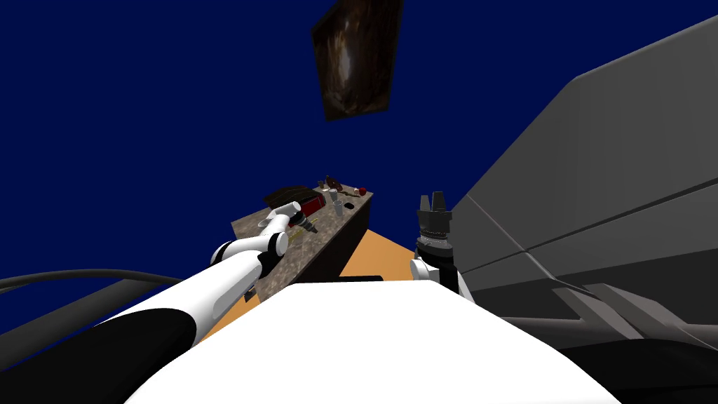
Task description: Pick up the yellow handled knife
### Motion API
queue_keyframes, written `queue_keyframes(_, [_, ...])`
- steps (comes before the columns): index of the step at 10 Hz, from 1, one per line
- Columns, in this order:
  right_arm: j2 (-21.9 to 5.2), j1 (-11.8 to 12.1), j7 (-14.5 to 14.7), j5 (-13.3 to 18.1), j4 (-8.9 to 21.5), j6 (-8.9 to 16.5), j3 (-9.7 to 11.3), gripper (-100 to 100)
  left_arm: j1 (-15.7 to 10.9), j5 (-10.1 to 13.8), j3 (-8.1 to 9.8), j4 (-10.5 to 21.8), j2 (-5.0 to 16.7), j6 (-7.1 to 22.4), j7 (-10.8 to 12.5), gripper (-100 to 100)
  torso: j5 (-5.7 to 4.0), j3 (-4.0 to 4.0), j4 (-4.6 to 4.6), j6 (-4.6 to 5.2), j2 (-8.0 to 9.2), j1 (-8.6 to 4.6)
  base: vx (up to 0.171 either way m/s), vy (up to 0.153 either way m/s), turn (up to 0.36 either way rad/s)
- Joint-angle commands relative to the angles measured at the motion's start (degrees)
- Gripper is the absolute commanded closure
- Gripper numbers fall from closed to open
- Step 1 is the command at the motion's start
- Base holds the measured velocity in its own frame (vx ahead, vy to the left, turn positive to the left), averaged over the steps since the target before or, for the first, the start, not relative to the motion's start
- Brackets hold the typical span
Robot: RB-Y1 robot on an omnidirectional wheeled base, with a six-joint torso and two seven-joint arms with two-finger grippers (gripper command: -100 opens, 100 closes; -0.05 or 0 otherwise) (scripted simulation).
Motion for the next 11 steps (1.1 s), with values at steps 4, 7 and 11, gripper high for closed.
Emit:
queue_keyframes(4, [0.0, 0.0, 0.0, 0.0, 0.0, 0.0, 0.0, 0, 0.0, -0.02, 0.02, 0.03, 0.06, -0.28, -0.04, 100, 0.01, 0.03, -0.01, 0.06, 0.07, -0.08, -0.001, -0.002, -0.001])
queue_keyframes(7, [0.0, 0.0, 0.0, 0.0, 0.0, 0.0, 0.0, 0, 0.04, 0.0, 0.03, 0.08, 0.0, -0.2, 0.01, 0, 0.02, -0.02, -0.01, 0.06, -0.02, 0.05, 0.0, 0.0, 0.0])
queue_keyframes(11, [0.0, 0.0, 0.0, 0.0, 0.0, 0.0, 0.0, 0, -1.2, 0.08, 0.02, -0.38, 1.02, 1.75, 0.36, 0, 0.03, -0.01, -0.01, 0.07, 0.0, 0.07, -0.004, 0.009, -0.022])
